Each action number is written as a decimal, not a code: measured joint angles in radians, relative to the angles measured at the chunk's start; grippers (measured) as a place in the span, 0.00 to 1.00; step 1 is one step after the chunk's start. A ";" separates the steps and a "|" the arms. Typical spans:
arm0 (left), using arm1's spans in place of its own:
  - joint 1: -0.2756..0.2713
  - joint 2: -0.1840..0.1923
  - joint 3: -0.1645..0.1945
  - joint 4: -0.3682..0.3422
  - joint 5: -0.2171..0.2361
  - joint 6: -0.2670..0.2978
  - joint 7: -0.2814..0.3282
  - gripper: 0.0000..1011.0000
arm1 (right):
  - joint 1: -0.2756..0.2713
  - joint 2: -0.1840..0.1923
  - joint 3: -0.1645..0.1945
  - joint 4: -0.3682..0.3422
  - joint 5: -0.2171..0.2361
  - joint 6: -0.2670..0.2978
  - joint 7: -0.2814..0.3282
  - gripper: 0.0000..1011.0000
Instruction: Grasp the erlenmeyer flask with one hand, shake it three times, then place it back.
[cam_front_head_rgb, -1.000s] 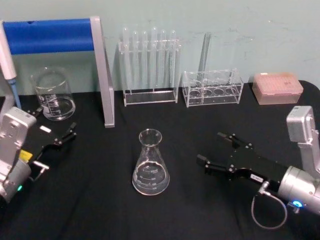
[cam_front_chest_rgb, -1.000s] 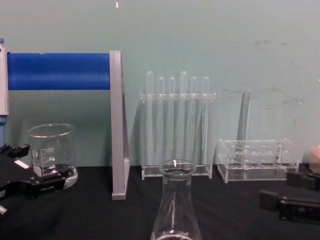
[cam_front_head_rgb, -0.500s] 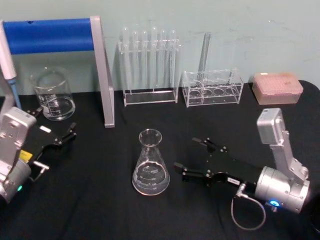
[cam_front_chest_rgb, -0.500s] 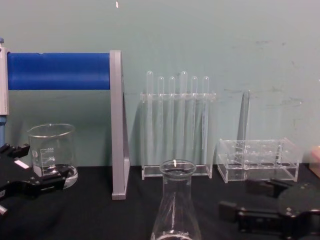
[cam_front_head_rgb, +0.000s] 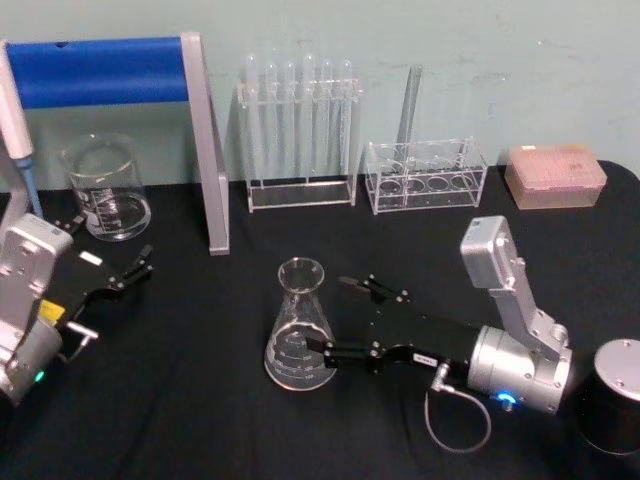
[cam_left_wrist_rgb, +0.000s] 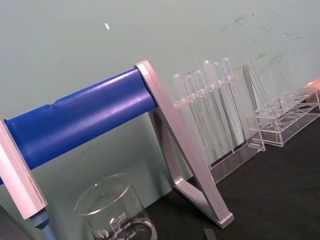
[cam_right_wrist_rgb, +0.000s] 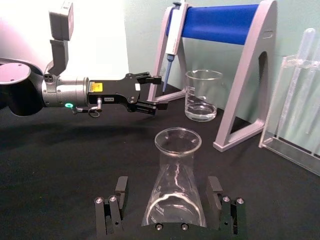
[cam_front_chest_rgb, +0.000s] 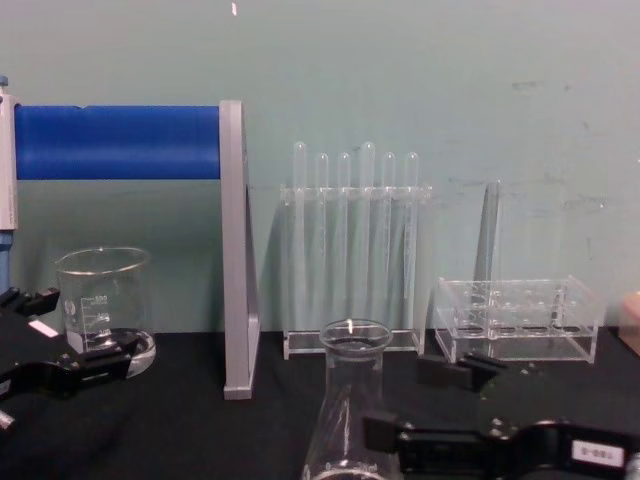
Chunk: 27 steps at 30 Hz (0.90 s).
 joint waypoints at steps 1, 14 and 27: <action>0.000 0.000 0.000 0.000 0.000 0.000 0.000 0.99 | 0.000 0.000 0.000 0.000 0.000 0.000 0.000 0.99; 0.000 0.000 0.000 0.000 0.000 0.000 0.000 0.99 | 0.067 -0.064 -0.037 0.082 -0.036 -0.008 0.003 0.99; 0.000 0.000 0.000 0.000 0.000 0.000 0.000 0.99 | 0.101 -0.107 -0.043 0.130 -0.056 -0.018 -0.011 0.99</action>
